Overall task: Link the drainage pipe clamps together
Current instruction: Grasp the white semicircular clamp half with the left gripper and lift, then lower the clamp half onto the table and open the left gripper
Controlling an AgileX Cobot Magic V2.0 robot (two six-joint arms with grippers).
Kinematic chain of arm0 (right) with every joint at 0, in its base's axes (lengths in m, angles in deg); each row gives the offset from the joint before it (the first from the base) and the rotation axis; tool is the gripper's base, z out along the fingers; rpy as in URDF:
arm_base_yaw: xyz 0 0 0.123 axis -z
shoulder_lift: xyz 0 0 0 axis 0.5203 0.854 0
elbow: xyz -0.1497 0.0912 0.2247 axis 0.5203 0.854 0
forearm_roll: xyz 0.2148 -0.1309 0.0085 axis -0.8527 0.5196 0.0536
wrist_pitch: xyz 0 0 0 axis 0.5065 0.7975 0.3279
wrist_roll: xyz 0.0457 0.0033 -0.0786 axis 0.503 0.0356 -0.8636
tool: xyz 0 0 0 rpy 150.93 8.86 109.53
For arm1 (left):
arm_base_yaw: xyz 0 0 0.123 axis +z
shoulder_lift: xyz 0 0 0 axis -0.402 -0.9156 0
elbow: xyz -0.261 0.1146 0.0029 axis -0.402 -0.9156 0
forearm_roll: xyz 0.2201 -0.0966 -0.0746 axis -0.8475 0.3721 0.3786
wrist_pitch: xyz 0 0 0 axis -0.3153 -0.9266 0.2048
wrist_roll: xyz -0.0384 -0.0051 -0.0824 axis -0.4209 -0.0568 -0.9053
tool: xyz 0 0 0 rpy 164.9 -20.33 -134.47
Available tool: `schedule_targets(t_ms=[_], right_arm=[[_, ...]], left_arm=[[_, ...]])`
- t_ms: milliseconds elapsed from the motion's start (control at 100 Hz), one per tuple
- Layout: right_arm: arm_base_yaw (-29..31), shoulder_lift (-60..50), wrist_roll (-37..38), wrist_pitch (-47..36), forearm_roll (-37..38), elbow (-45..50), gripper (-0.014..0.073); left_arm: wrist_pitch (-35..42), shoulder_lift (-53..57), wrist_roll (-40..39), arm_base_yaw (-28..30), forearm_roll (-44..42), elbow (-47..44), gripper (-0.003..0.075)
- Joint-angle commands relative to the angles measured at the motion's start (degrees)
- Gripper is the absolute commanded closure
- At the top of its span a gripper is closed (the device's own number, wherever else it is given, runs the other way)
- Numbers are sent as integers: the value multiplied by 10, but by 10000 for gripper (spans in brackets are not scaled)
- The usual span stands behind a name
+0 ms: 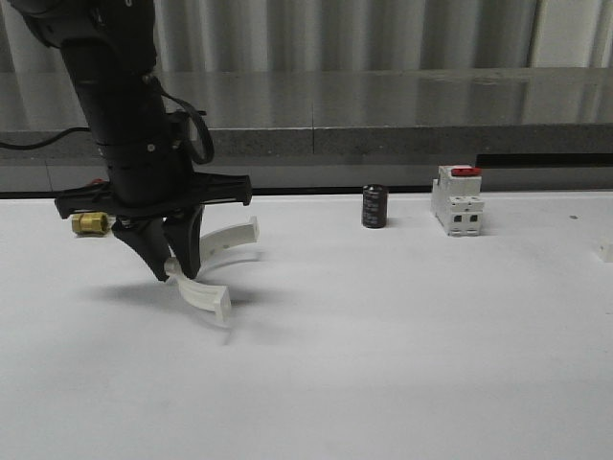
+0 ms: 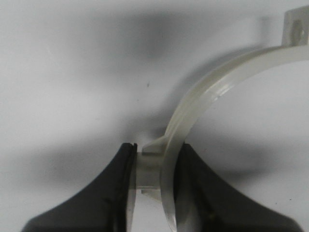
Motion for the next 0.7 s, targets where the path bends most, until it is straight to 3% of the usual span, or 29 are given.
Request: schedule_targets(t_ms=[0,690], right_arm=[[2,-2,-7,-50,5,-12,659],[2,-2,-7,-50,5,-12,659]], left_arm=[[6,28,-12,-6,-2,17,740],[-16,2,-15,-6,-23,17,739]])
